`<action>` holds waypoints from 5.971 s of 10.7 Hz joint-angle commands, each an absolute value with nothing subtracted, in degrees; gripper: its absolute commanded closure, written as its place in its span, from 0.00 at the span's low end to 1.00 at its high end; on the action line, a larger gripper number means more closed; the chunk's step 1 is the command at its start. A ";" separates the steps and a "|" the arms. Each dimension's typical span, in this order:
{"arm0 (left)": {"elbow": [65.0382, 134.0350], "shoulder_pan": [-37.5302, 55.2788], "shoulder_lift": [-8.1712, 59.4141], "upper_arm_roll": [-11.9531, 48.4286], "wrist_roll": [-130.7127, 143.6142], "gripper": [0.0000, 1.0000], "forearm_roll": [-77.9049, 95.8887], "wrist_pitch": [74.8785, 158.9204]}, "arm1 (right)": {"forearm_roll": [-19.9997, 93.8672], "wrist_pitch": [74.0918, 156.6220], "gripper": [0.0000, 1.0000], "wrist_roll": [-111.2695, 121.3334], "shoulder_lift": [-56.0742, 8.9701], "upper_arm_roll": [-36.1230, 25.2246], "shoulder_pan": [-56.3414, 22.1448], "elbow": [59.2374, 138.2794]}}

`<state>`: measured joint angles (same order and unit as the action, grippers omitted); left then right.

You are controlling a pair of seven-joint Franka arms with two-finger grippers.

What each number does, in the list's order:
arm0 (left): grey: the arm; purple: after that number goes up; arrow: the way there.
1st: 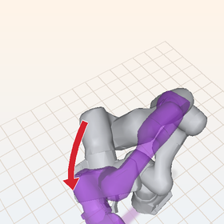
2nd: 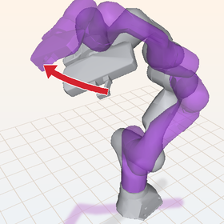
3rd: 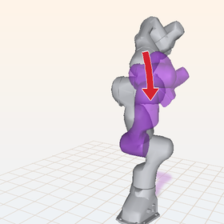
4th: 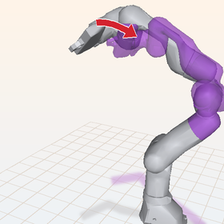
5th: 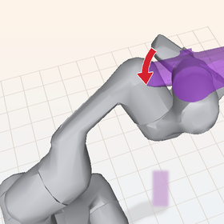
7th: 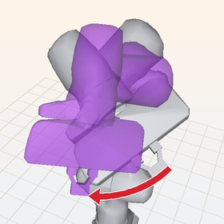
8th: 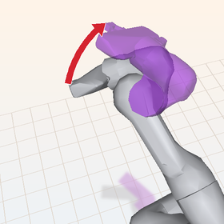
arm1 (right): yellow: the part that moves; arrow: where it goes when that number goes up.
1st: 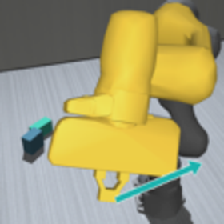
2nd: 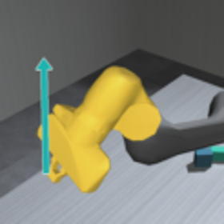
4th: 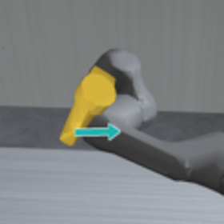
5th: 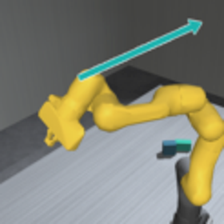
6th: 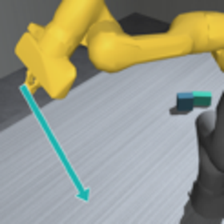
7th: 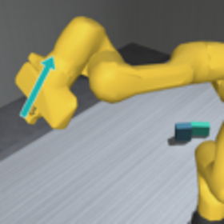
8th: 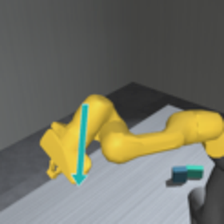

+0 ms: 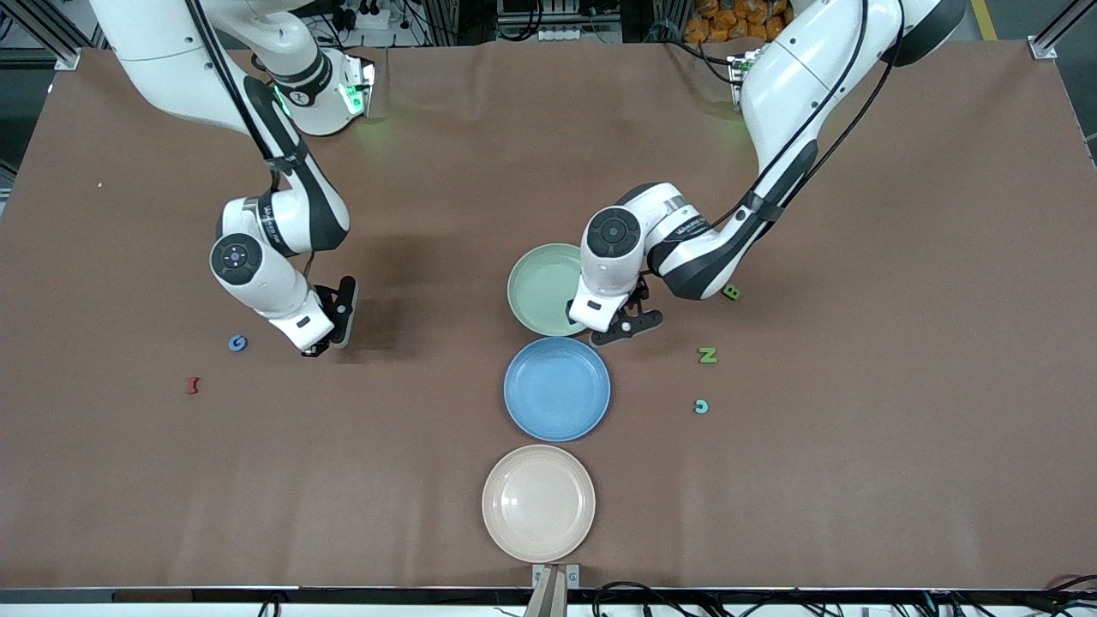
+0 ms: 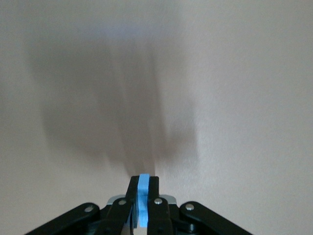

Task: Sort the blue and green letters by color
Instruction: 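Carry the blue i with the right gripper while the left gripper nears N, then lower the blue i into the blue plate and open the right gripper, then move the right gripper back toward the blue g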

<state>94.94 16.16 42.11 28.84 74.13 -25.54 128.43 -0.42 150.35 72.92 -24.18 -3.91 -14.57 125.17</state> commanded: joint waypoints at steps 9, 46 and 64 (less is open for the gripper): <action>92.99 7.39 39.64 28.74 65.23 0.00 -25.05 127.71 | -0.26 150.29 1.00 25.54 -24.34 -3.52 -34.61 118.84; 96.24 -0.70 40.43 29.27 53.44 0.00 -24.87 127.62 | 0.01 124.03 0.00 -16.44 -50.81 -3.08 -39.55 67.23; 96.33 -0.70 40.17 29.79 54.32 0.00 -22.41 127.62 | -0.70 131.04 0.00 49.82 -25.24 -3.08 -13.45 105.09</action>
<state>95.45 -0.24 41.59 29.44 54.38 -24.36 127.90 -0.53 129.07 46.25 -30.07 -4.17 -14.73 98.12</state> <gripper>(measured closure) 0.000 0.000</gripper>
